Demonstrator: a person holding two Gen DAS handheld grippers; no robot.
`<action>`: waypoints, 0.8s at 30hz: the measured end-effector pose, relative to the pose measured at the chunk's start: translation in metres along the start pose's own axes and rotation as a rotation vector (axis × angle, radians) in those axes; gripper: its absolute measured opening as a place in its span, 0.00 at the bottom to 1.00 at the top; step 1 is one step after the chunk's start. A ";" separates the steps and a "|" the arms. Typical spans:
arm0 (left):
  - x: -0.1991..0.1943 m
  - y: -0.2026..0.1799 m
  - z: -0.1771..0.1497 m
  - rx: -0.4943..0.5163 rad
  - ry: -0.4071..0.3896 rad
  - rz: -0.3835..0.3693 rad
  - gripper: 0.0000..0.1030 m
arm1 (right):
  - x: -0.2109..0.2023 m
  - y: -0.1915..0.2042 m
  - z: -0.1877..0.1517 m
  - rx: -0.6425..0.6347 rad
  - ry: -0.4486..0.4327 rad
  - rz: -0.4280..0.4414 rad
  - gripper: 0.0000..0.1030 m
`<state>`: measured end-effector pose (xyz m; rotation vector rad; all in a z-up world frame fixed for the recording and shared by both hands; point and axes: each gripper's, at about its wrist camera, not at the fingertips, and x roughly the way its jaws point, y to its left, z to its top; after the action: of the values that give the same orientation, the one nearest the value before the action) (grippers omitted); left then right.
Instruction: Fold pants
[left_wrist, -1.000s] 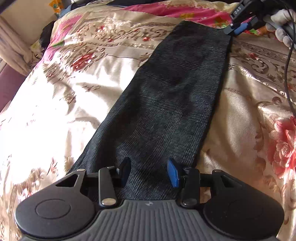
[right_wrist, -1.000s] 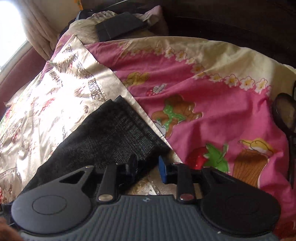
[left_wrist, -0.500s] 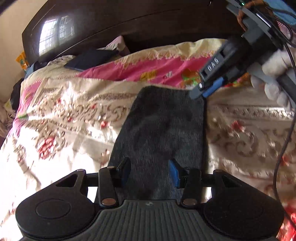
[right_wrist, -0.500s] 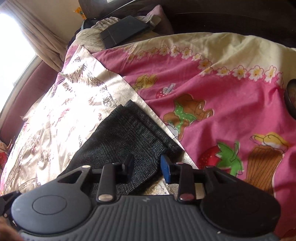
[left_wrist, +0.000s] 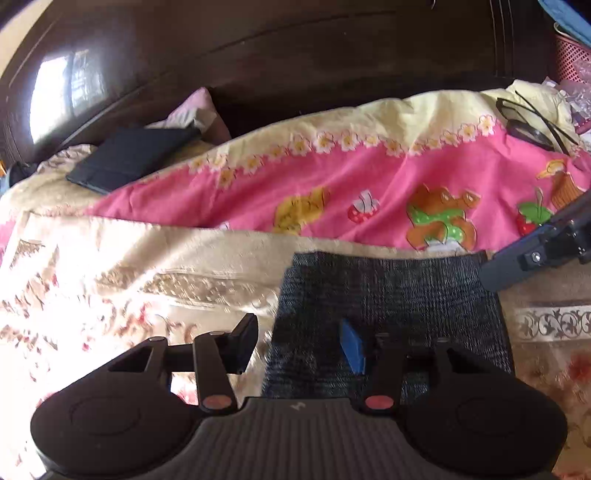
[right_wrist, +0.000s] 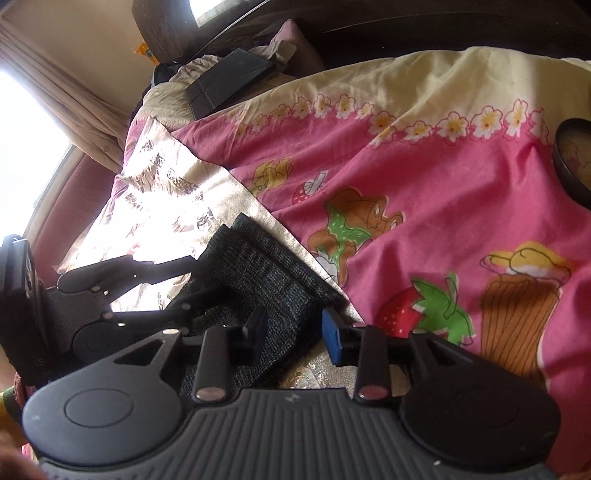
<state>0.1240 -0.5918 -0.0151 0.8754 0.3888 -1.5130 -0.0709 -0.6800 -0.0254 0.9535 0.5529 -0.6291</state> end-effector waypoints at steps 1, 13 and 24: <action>-0.001 0.001 0.002 0.015 -0.018 -0.005 0.62 | -0.004 0.000 -0.001 -0.004 -0.007 0.004 0.34; 0.021 0.000 0.003 0.061 0.051 -0.024 0.40 | 0.006 0.012 -0.007 -0.062 0.016 -0.011 0.34; 0.032 0.007 0.005 0.062 0.059 -0.033 0.46 | 0.020 0.008 -0.008 -0.010 -0.002 -0.008 0.32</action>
<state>0.1316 -0.6190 -0.0332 0.9685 0.4032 -1.5393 -0.0526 -0.6745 -0.0383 0.9413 0.5579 -0.6339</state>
